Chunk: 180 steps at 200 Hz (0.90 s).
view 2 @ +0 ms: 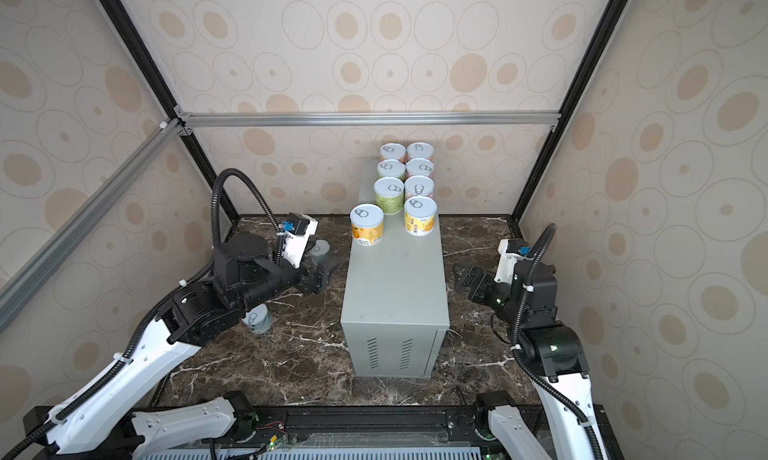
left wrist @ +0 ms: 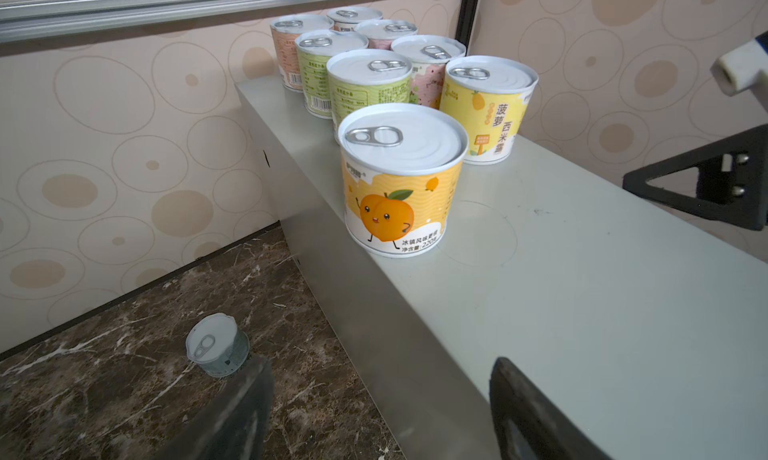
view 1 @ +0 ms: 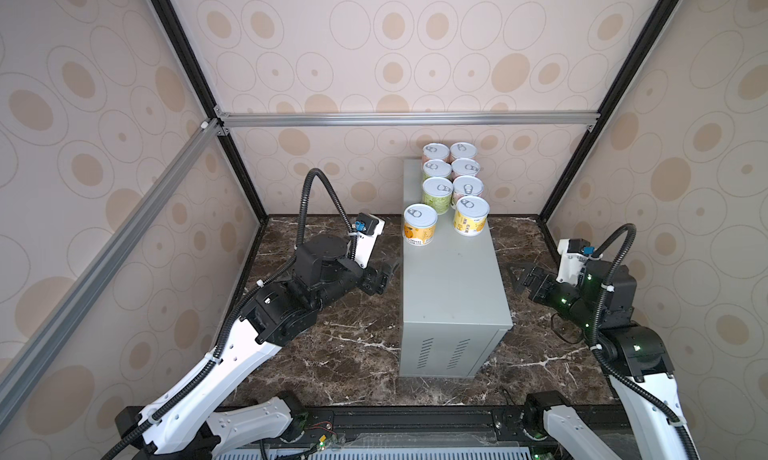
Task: Place and organize the canned foods onto the counter
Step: 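Open the left gripper and withdraw it from the placed can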
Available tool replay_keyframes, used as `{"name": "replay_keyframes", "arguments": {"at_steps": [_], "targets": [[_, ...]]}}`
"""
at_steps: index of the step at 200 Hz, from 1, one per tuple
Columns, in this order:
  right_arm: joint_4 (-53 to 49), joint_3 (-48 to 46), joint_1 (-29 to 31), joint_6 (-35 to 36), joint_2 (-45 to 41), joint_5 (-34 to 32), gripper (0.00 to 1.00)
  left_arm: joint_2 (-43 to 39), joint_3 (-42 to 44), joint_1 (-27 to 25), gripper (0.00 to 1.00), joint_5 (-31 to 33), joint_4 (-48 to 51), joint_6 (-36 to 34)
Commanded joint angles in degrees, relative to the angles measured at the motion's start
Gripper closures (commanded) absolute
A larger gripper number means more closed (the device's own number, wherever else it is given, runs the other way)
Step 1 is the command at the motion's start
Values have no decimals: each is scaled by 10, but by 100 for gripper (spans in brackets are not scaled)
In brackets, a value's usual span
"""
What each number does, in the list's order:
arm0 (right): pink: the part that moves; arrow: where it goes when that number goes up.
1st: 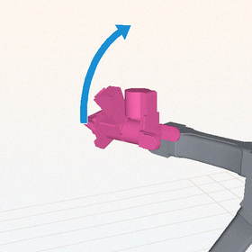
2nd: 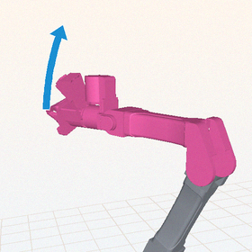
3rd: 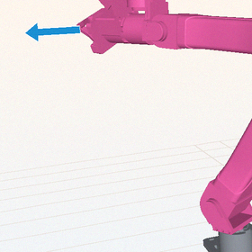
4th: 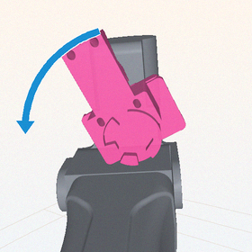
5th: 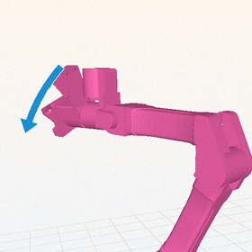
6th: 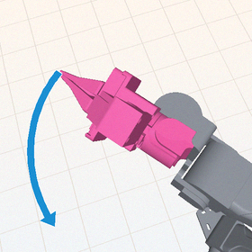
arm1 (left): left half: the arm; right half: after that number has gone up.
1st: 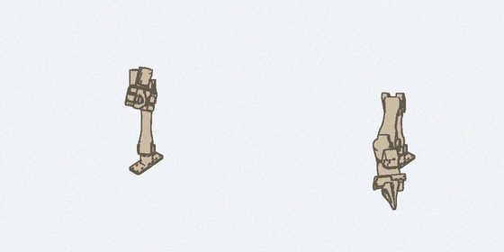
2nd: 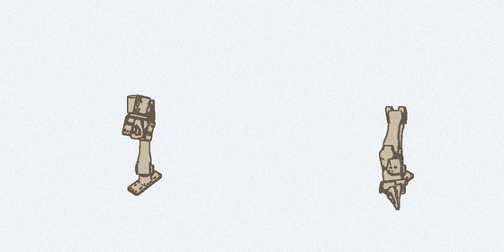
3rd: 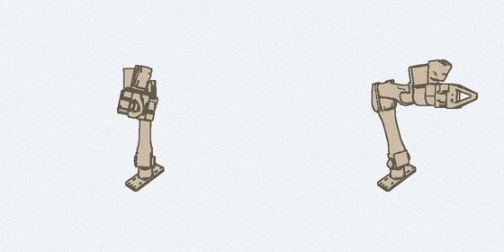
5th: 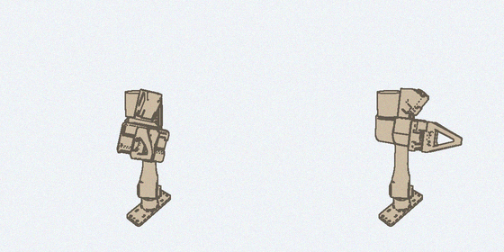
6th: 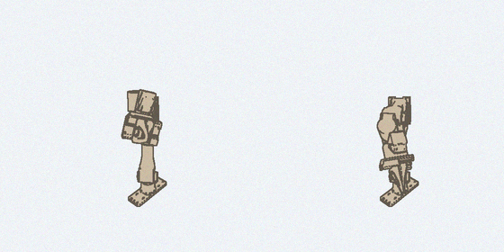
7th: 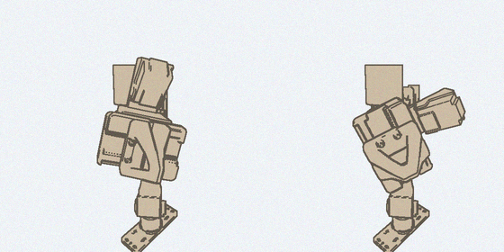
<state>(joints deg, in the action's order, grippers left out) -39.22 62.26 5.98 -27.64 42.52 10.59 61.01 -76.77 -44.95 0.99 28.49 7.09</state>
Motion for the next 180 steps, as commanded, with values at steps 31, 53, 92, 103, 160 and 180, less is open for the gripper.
{"name": "replay_keyframes", "arguments": {"at_steps": [31,53,92,103,160,180], "targets": [[15,-6,-3,-1,2,21,0,-13,22,21,25,-85,-84,-33],[17,-5,-2,1,4,23,0,-4,25,39,25,-117,-101,-35],[17,-2,-2,6,12,26,0,19,16,83,28,-169,-118,-30],[16,-1,-2,10,12,26,0,26,13,92,29,-186,-123,-29],[19,-1,-2,20,17,21,0,74,-23,112,25,-251,-131,-41],[20,0,-2,24,19,21,0,87,-32,116,25,-261,-137,-44]]}}
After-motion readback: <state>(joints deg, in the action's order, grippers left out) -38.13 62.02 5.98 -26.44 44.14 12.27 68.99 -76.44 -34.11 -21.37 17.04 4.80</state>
